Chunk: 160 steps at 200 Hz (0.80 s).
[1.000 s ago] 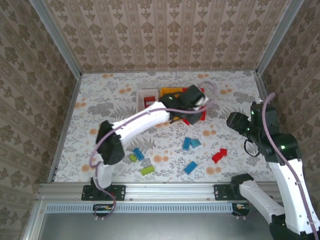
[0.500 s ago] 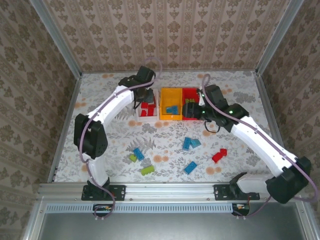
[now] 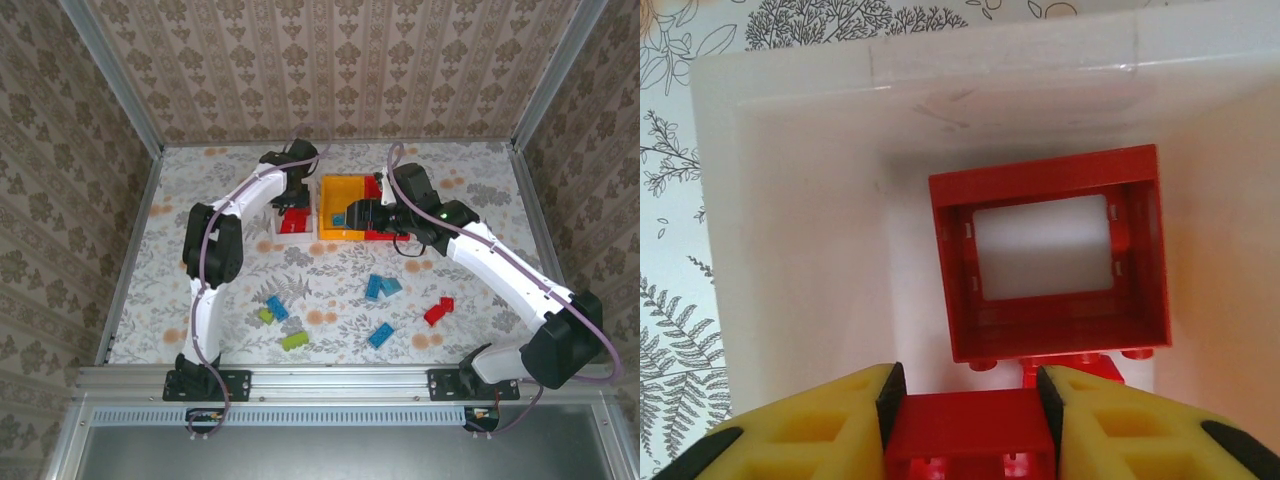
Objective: Sort the legos into containers by color
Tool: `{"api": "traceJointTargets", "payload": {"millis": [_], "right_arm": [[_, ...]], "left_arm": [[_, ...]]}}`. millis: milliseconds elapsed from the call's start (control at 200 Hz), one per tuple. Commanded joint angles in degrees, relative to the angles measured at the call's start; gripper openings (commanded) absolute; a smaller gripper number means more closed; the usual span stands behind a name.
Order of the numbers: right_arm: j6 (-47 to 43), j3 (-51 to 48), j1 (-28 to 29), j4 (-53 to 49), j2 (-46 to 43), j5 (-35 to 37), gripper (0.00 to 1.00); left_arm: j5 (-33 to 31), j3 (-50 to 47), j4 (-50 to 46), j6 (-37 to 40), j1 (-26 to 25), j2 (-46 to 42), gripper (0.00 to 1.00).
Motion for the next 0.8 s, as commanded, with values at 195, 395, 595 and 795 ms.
{"api": "traceJointTargets", "payload": {"millis": [195, 395, 595, 795], "right_arm": [[0.0, -3.4, -2.3, -1.5, -3.6, -1.2, 0.74], [-5.4, -4.1, -0.6, -5.9, -4.6, -0.1, 0.74], [-17.2, -4.8, 10.9, -6.4, -2.1, 0.8, 0.75], [-28.2, -6.9, 24.4, -3.6, 3.9, -3.8, 0.79]], "left_arm": [[0.5, 2.2, -1.4, -1.7, -0.7, -0.8, 0.56], [1.8, 2.1, -1.0, -3.5, -2.1, -5.9, 0.56], [1.6, -6.8, -0.1, -9.1, -2.3, -17.7, 0.63], [5.1, -24.2, 1.2, -12.6, 0.9, -35.2, 0.66]]}}
